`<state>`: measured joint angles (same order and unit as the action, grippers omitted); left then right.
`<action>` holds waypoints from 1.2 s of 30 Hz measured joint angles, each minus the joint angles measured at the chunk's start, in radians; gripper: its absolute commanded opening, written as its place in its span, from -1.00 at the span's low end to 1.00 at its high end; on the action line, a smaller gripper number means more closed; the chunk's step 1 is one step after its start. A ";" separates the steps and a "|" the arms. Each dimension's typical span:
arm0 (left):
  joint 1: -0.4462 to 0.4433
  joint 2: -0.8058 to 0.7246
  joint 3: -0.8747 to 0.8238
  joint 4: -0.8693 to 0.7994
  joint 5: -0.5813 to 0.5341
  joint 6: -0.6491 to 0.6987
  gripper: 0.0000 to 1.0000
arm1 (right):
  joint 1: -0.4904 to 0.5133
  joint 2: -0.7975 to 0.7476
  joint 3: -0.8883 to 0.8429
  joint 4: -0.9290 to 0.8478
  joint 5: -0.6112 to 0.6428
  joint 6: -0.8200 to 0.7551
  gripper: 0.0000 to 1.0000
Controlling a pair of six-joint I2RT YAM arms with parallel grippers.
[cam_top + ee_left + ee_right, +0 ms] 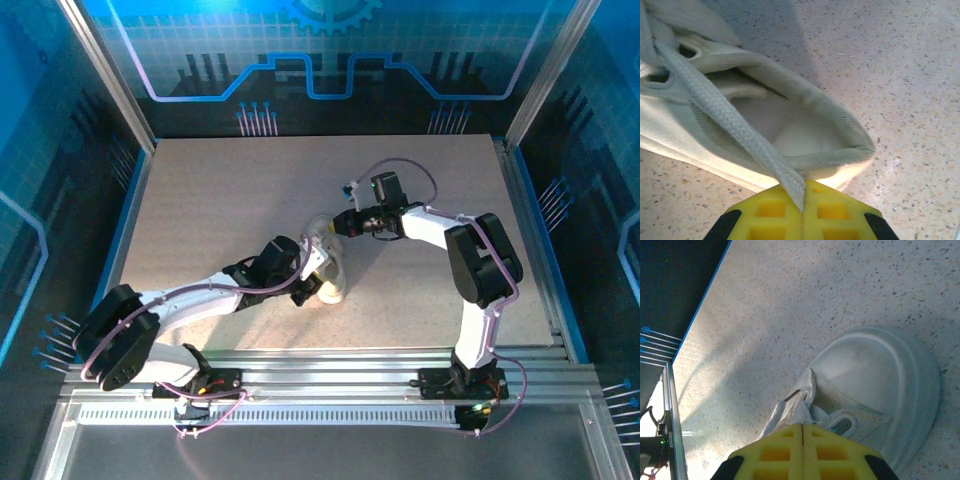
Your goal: Tie the shoes
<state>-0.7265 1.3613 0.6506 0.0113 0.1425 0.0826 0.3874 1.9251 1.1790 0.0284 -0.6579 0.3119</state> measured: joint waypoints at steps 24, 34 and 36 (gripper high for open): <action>-0.020 0.000 0.049 0.045 0.037 -0.098 0.16 | -0.001 -0.016 0.041 -0.053 -0.056 -0.010 -0.10; 0.098 -0.130 0.152 -0.062 0.084 -0.077 0.19 | -0.028 -0.190 0.041 -0.201 0.048 0.007 0.08; 0.159 -0.134 0.179 -0.079 0.105 -0.082 0.11 | -0.021 -0.238 0.040 -0.249 0.113 0.006 0.09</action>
<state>-0.5671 1.2270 0.8291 -0.0673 0.2474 0.0006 0.3668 1.6871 1.2190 -0.2203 -0.5449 0.3180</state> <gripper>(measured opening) 0.580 0.539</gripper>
